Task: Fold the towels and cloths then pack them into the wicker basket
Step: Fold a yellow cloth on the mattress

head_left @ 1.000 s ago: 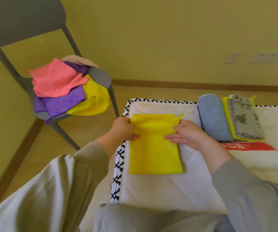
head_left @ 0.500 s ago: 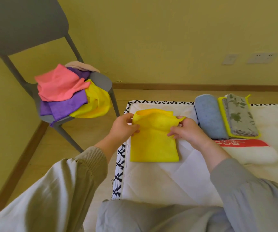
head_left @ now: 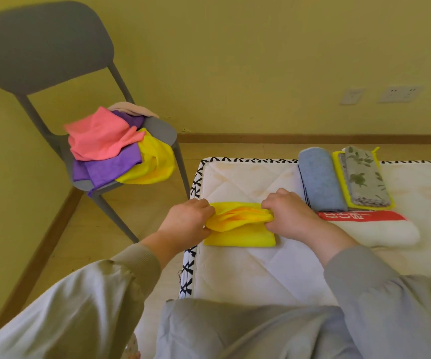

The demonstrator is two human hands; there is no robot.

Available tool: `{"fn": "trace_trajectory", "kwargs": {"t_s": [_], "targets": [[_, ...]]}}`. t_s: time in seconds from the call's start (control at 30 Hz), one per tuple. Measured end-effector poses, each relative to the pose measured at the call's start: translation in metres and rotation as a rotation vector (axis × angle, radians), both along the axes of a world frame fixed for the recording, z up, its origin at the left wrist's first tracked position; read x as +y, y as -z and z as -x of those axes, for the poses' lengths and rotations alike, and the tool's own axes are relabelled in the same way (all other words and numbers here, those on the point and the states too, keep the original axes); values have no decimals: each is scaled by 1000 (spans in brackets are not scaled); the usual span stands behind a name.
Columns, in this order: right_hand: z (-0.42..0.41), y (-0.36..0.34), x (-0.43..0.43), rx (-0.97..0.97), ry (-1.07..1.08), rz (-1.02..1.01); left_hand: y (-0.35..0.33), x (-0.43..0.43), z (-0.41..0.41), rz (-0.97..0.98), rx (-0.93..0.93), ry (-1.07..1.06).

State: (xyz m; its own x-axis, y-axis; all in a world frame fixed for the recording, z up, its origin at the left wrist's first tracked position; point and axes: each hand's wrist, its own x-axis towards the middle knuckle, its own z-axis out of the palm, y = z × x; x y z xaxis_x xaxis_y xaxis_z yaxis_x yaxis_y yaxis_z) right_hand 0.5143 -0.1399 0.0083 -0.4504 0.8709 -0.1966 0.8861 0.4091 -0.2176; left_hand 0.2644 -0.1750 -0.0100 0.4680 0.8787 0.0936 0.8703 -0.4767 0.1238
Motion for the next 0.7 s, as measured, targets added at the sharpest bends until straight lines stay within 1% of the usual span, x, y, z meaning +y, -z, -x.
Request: {"fn": "trace_trajectory", "kwargs": {"t_s": [0.07, 0.2, 0.27, 0.4, 0.5, 0.6, 0.67, 0.7], "targets": [[4, -3, -6, -51, -70, -58, 2, -5, -1, -56, 39, 42], [6, -8, -14, -63, -120, -113, 6, -11, -2, -162, 24, 115], [4, -8, -19, -148, -162, -141, 9, -13, -2, -186, 37, 148], [4, 1, -25, -328, -242, -210, 14, -17, -8, -222, 133, 229], [8, 8, -29, -401, -318, -162, 20, -18, -14, -211, 175, 263], [10, 10, -34, -414, -341, -55, 31, -22, -9, -178, 152, 260], [12, 8, -35, -382, -281, 13, 33, -26, -10, -116, 43, 168], [14, 9, -35, -356, -229, 46, 31, -25, -14, -84, -49, 57]]}}
